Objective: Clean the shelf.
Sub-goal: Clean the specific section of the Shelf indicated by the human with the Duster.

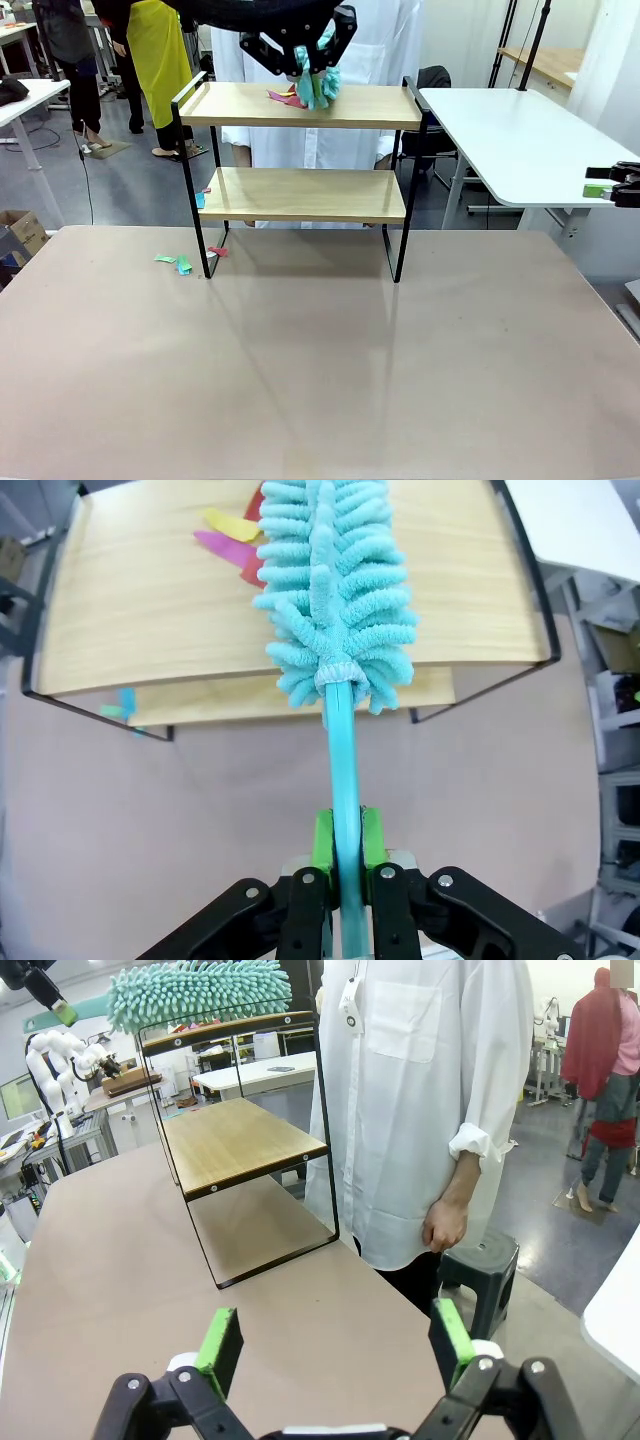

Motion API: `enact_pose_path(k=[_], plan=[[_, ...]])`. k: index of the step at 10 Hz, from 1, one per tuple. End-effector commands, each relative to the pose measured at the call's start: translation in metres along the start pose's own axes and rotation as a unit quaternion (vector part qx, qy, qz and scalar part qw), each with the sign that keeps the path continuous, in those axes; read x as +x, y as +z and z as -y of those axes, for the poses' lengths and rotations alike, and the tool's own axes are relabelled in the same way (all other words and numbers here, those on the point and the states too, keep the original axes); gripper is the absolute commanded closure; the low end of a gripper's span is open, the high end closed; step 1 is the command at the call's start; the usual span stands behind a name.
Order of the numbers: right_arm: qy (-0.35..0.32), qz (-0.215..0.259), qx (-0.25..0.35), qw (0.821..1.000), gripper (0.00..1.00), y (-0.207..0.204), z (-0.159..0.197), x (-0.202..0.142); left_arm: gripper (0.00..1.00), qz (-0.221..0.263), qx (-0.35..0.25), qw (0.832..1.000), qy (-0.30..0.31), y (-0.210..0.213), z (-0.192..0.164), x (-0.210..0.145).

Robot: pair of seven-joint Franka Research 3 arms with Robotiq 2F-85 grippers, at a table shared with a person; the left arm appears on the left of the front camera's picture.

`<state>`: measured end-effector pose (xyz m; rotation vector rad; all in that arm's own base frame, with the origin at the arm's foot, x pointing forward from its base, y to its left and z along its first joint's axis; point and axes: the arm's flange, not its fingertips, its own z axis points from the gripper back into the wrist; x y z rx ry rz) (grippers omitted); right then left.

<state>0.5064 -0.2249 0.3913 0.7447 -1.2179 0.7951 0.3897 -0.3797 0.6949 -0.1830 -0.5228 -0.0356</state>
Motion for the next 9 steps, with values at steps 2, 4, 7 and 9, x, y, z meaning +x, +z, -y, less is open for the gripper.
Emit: enact_pose_path(k=[2, 4, 7, 9], plan=[[-0.006, -0.007, -0.004, 1.000, 0.00, -0.003, -0.001, 0.005, 0.87, -0.005, -0.003, 1.000, 0.016, -0.006, 0.002, -0.010], [-0.006, -0.007, -0.004, 1.000, 0.00, -0.003, -0.001, 0.005, 0.87, -0.026, 0.009, 1.000, 0.007, -0.012, 0.002, -0.015], [-0.006, -0.007, -0.004, 1.000, 0.00, -0.003, -0.001, 0.005, 0.87, -0.031, 0.043, 0.999, -0.003, -0.018, -0.009, -0.009], [-0.006, -0.007, -0.004, 1.000, 0.00, -0.003, -0.001, 0.005, 0.87, -0.034, 0.073, 0.997, -0.009, -0.022, -0.025, 0.000]])
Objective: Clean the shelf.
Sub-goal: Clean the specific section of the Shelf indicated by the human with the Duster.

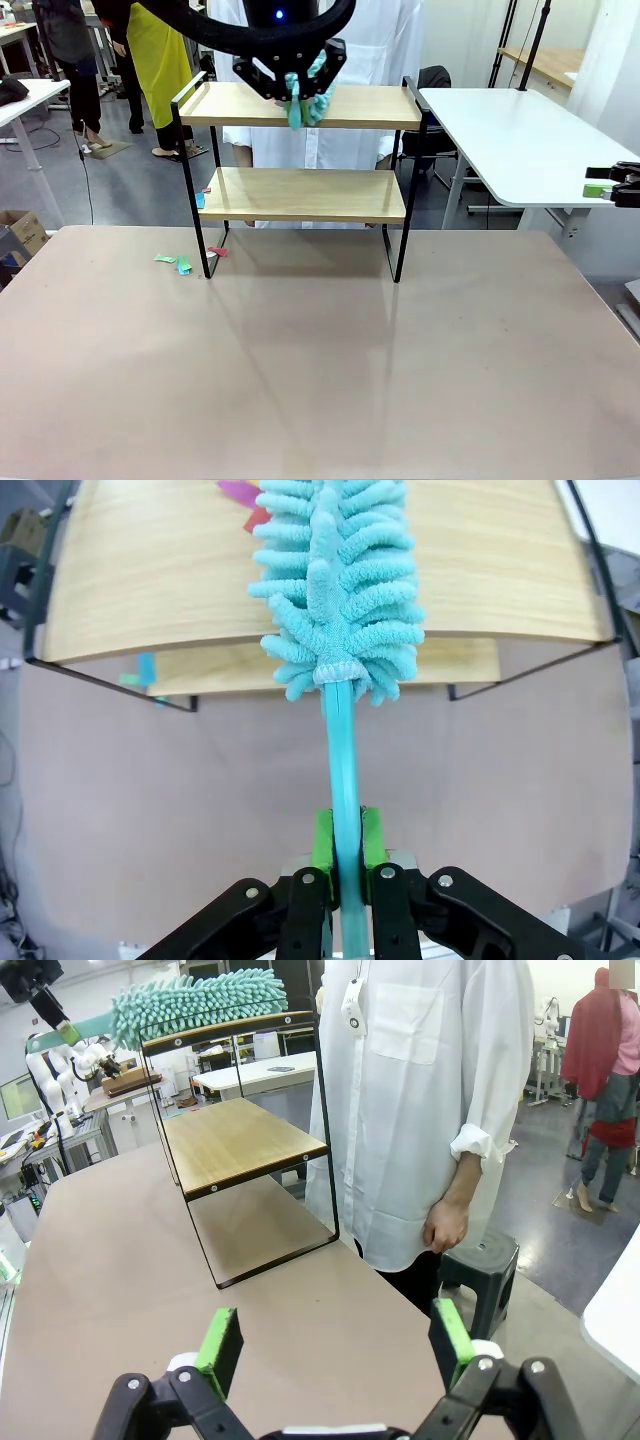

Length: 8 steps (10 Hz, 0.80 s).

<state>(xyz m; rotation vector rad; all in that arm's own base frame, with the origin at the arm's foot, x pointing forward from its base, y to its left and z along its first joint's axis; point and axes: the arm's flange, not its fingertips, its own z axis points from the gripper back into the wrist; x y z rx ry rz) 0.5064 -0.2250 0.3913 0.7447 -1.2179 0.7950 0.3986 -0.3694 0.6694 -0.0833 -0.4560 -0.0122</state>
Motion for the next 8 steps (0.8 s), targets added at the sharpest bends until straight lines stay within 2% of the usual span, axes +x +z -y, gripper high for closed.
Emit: enact_pose_path(k=[1, 3, 5, 8], plan=[[-0.006, -0.007, -0.004, 1.000, 0.00, -0.003, -0.001, 0.005, 0.87, -0.004, 0.032, 0.999, -0.010, 0.000, -0.018, 0.008], [-0.006, -0.007, -0.004, 1.000, 0.00, -0.003, -0.001, 0.005, 0.87, -0.008, 0.054, 0.998, -0.014, -0.007, -0.037, 0.015], [-0.006, -0.007, -0.004, 1.000, 0.00, -0.003, -0.001, 0.005, 0.87, -0.005, 0.103, 0.994, -0.022, -0.015, -0.062, 0.018], [-0.006, -0.007, -0.004, 1.000, 0.00, -0.003, -0.001, 0.005, 0.87, 0.052, 0.213, 0.975, -0.035, -0.004, -0.099, 0.023]])
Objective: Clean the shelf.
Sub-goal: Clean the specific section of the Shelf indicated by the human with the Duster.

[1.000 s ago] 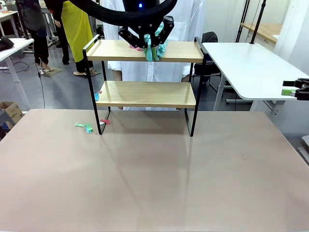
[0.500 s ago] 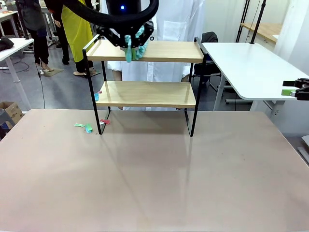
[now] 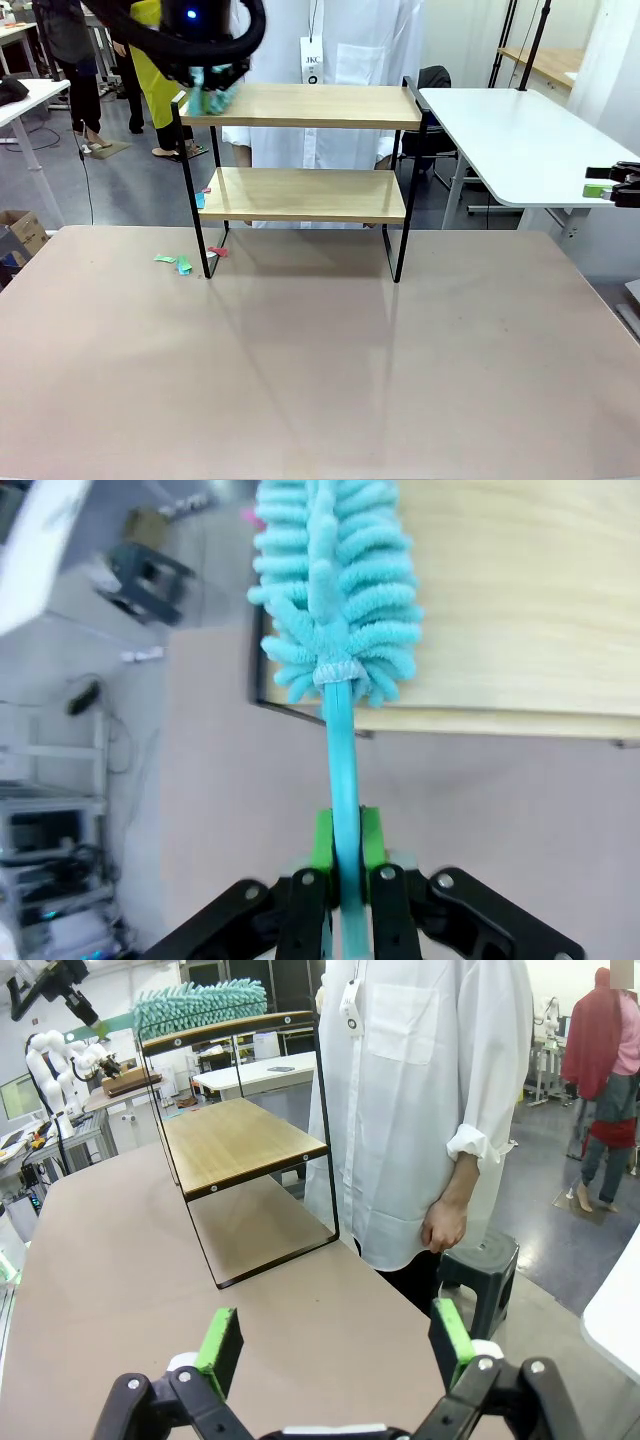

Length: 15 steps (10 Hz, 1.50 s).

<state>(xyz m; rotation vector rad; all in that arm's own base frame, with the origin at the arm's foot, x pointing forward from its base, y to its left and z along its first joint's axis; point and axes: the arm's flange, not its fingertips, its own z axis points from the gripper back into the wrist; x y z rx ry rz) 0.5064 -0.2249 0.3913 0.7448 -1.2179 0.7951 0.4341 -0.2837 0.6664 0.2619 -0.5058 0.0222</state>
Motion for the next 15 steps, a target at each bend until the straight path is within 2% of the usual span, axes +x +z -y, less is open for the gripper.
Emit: enact_pose_path(k=[1, 2, 4, 6, 7, 10, 11, 12, 15], plan=[[-0.006, -0.007, -0.004, 1.000, 0.00, -0.003, -0.001, 0.005, 0.87, 0.044, 0.069, 0.997, -0.015, 0.006, -0.019, -0.010], [-0.006, -0.007, -0.004, 1.000, 0.00, -0.003, -0.001, 0.005, 0.87, 0.063, 0.090, 0.994, -0.023, 0.011, -0.020, -0.014], [-0.006, -0.007, -0.004, 1.000, 0.00, -0.003, -0.001, 0.005, 0.87, 0.093, 0.086, 0.992, -0.021, 0.028, -0.020, -0.017], [-0.006, -0.007, -0.004, 1.000, 0.00, -0.003, -0.001, 0.005, 0.87, 0.089, 0.000, 0.996, -0.004, 0.046, -0.017, -0.018], [-0.006, -0.007, -0.004, 1.000, 0.00, -0.003, -0.001, 0.005, 0.87, 0.082, 0.074, 0.994, -0.027, 0.035, -0.015, -0.013], [-0.006, -0.007, -0.004, 1.000, 0.00, -0.003, -0.001, 0.005, 0.87, 0.082, 0.074, 0.994, -0.027, 0.035, -0.015, -0.013], [-0.006, -0.007, -0.004, 1.000, 0.00, -0.003, -0.001, 0.005, 0.87, 0.078, 0.059, 0.995, -0.024, 0.035, -0.012, -0.013], [-0.006, -0.007, -0.004, 1.000, 0.00, -0.003, -0.001, 0.005, 0.87, 0.081, 0.003, 0.996, -0.033, 0.043, -0.020, -0.019], [-0.006, -0.007, -0.004, 1.000, 0.00, -0.003, -0.001, 0.005, 0.87, 0.078, -0.116, 0.987, -0.084, 0.040, -0.080, -0.023]])
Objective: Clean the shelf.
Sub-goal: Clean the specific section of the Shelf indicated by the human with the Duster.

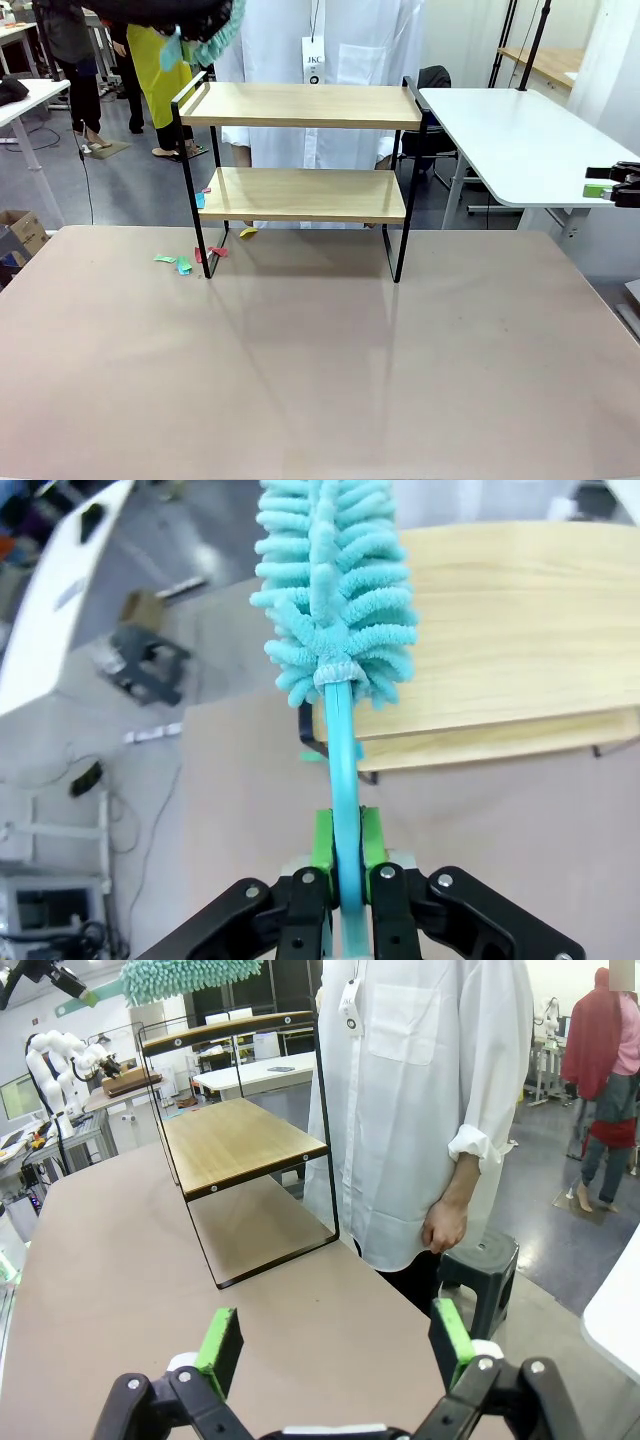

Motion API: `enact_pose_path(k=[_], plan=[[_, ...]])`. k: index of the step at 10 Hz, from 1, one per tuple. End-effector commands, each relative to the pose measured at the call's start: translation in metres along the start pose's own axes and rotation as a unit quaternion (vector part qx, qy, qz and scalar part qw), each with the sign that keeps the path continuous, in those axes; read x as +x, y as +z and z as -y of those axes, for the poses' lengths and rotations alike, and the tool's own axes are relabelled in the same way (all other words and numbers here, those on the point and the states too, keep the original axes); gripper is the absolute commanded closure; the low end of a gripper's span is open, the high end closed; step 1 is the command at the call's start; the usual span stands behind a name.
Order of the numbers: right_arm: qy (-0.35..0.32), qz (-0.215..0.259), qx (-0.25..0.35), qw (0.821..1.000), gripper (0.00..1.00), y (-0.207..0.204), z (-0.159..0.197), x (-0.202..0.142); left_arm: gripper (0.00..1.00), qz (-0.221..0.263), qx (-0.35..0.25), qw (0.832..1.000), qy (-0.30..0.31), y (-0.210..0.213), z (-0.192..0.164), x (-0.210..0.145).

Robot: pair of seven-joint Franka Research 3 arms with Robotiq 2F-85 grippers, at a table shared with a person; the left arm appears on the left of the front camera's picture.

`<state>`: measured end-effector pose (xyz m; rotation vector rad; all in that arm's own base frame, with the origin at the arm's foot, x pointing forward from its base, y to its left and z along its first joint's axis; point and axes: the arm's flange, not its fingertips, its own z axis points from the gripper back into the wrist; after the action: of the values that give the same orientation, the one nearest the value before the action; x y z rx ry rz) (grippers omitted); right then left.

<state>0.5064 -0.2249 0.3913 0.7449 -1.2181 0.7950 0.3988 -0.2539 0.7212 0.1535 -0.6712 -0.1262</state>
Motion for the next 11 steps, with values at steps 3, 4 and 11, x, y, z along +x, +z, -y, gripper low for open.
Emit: enact_pose_path(k=[3, 4, 11], plan=[[-0.006, -0.007, -0.004, 1.000, 0.00, -0.003, -0.001, 0.005, 0.87, -0.016, -0.163, 0.982, -0.094, -0.004, -0.080, -0.035], [-0.006, -0.007, -0.004, 1.000, 0.00, -0.003, -0.001, 0.005, 0.87, -0.010, -0.215, 0.970, -0.116, 0.000, -0.094, -0.038], [-0.006, -0.007, -0.004, 1.000, 0.00, -0.003, -0.001, 0.005, 0.87, 0.085, -0.426, 0.830, -0.350, -0.003, -0.110, -0.062]])
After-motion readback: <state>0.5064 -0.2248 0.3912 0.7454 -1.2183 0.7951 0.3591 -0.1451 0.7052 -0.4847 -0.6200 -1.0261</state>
